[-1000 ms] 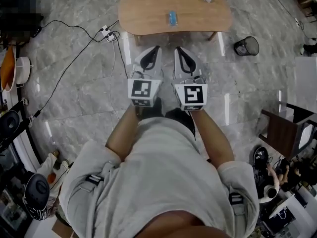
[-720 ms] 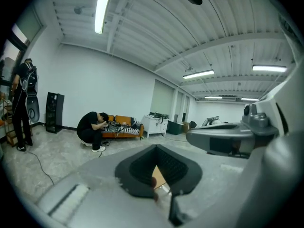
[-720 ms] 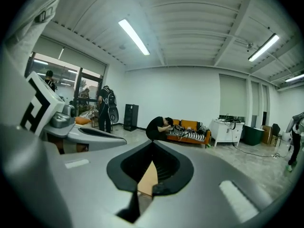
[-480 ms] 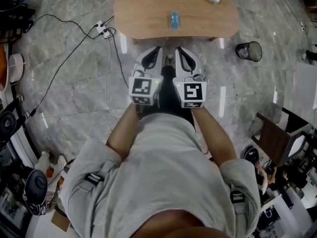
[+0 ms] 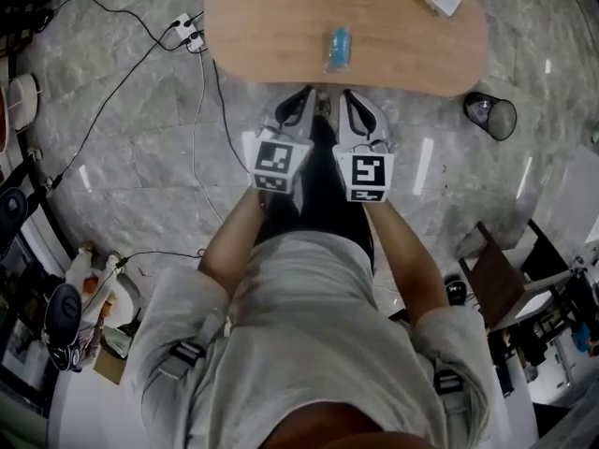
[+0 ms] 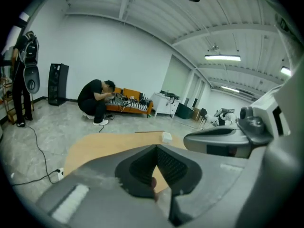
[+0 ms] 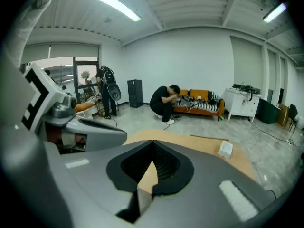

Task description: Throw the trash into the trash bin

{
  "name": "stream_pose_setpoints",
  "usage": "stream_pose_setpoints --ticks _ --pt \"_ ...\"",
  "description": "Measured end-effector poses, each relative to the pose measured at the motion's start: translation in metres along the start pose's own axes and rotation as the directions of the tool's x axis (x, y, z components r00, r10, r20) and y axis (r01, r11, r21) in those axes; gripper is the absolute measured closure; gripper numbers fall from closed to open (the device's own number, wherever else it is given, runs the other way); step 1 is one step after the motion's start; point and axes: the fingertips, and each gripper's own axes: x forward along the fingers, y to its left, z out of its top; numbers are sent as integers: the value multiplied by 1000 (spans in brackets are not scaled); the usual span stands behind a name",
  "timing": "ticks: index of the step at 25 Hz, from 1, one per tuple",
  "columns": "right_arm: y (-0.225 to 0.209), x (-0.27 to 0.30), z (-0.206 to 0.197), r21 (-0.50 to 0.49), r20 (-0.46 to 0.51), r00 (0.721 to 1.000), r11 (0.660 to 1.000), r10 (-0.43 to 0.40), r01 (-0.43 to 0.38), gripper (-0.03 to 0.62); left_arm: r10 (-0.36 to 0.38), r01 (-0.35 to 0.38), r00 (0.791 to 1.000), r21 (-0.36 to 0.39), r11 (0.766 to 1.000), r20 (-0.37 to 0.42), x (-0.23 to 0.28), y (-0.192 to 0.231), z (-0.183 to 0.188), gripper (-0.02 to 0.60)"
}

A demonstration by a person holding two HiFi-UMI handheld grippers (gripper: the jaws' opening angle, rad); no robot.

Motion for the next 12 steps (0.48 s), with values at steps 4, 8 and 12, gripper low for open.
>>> stream_pose_setpoints --ticks 4,8,12 --pt "-26 37 -48 39 -107 994 999 11 -7 586 6 -11 996 -46 999 -94 42 14 -39 561" --pt "-36 83 -89 60 -167 986 998 21 -11 586 9 -22 983 -73 997 -183 75 28 -80 562" --pt "-47 118 -124 109 -211 977 994 22 1 582 -5 -16 973 -88 996 -232 96 30 -101 563"
